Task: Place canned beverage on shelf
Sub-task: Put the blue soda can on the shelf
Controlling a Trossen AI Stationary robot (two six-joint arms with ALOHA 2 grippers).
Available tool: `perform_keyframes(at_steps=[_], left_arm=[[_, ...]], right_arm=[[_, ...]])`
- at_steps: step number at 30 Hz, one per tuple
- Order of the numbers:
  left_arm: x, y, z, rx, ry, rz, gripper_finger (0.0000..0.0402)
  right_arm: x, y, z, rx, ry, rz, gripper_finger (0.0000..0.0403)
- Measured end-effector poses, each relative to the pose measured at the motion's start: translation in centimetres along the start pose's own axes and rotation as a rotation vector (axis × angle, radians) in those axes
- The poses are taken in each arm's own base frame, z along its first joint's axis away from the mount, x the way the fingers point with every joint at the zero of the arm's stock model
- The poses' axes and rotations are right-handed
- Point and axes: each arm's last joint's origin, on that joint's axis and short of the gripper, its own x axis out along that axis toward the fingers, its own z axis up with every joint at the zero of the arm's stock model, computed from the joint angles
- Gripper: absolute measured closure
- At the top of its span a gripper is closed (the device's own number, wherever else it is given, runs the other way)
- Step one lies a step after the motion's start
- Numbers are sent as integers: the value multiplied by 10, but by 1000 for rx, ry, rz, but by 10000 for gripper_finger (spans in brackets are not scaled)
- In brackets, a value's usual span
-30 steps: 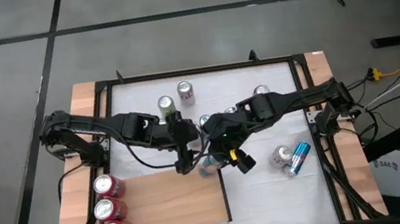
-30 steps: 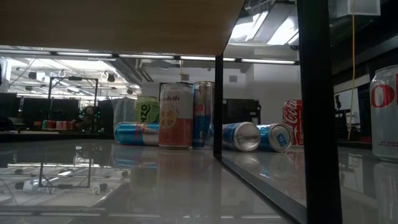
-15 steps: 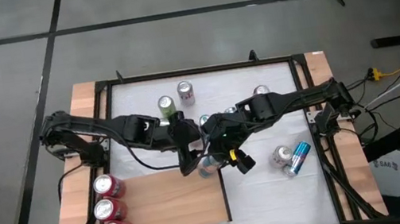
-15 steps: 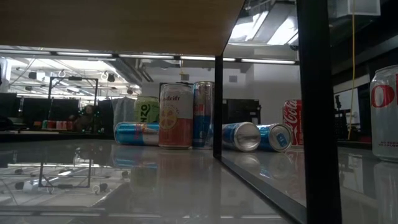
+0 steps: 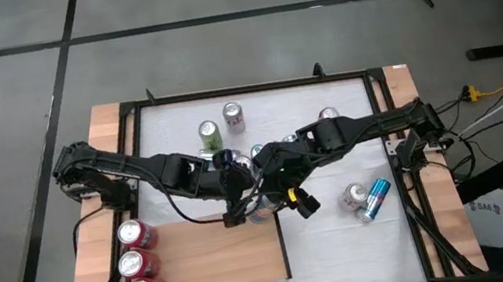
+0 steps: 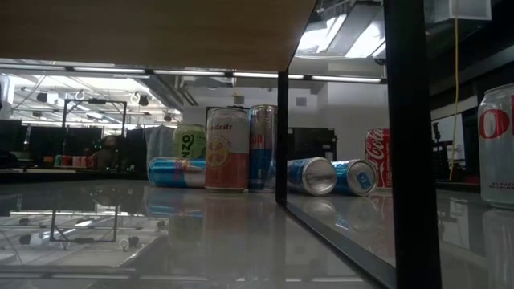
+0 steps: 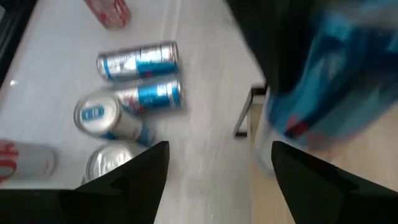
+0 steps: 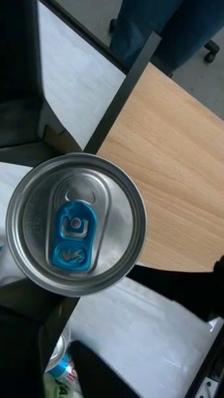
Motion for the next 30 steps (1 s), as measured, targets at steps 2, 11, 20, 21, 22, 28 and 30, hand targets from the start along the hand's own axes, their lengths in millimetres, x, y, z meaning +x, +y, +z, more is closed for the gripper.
perform_keyframes(at_steps=[2,11,20,21,22,28,30], left_arm=[[-1,-1,-3,-6,28,3,125],[-6,-16,-11,-48,47,-4,125],[0,-31,-15,-52,53,-10,125],[1,-34,-16,-44,58,-13,125],[3,-36,-16,-40,59,-16,125],[4,-43,-14,-43,20,-37,125],[4,-44,-11,-51,-2,-47,125]], right_arm=[[0,0,0,0,0,0,187],[0,0,0,0,0,0,187],[0,0,0,0,-1,0,187],[0,0,0,0,-1,0,187],[0,0,0,1,1,0,187],[0,0,0,5,-1,0,187],[0,0,0,23,0,0,187]])
